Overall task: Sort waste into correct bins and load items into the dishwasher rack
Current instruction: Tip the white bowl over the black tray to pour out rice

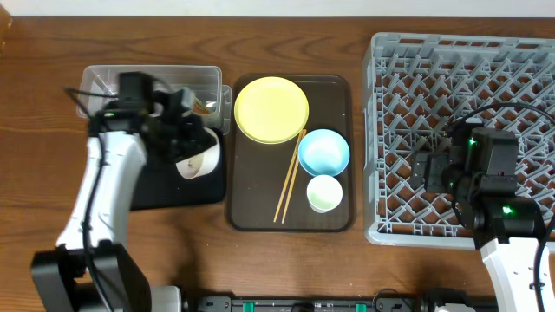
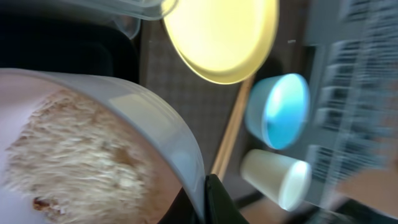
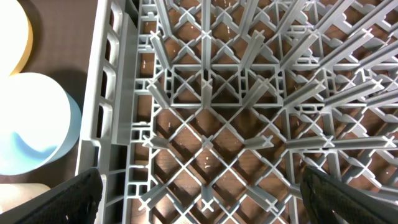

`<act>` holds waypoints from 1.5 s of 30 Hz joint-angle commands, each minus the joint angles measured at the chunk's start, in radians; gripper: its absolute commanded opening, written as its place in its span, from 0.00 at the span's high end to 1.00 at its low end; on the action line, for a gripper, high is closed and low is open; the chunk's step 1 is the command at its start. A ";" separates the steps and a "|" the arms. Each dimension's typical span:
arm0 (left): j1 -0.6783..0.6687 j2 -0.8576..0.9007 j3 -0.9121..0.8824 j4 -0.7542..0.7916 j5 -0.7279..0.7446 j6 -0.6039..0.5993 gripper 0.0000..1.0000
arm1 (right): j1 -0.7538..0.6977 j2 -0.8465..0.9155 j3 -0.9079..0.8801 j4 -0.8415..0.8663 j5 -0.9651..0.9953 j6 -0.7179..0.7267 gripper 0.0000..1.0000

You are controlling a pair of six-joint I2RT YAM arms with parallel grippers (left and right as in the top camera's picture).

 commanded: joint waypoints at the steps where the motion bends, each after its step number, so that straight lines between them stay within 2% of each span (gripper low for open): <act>1: 0.103 0.064 -0.008 -0.034 0.313 0.156 0.94 | 0.010 -0.001 0.019 -0.002 -0.005 0.013 0.01; 9: 0.263 0.227 -0.008 -0.134 0.599 0.266 0.94 | 0.010 -0.001 0.019 -0.002 -0.005 0.013 0.01; 15: 0.341 0.318 -0.008 -0.183 0.726 0.265 0.94 | 0.010 -0.001 0.019 -0.003 -0.005 0.013 0.01; 22: 0.386 0.346 -0.008 -0.293 0.845 0.258 0.94 | 0.010 -0.001 0.019 -0.005 -0.005 0.013 0.01; 32: 0.415 0.346 -0.008 -0.301 0.845 0.114 0.94 | 0.010 -0.001 0.019 -0.007 -0.005 0.013 0.01; 41: 0.431 0.346 -0.008 -0.301 0.845 -0.107 0.94 | 0.010 -0.001 0.019 -0.011 -0.005 0.013 0.01; 45: 0.432 0.346 -0.008 -0.301 0.845 -0.130 0.94 | 0.010 -0.001 0.019 -0.012 -0.005 0.013 0.01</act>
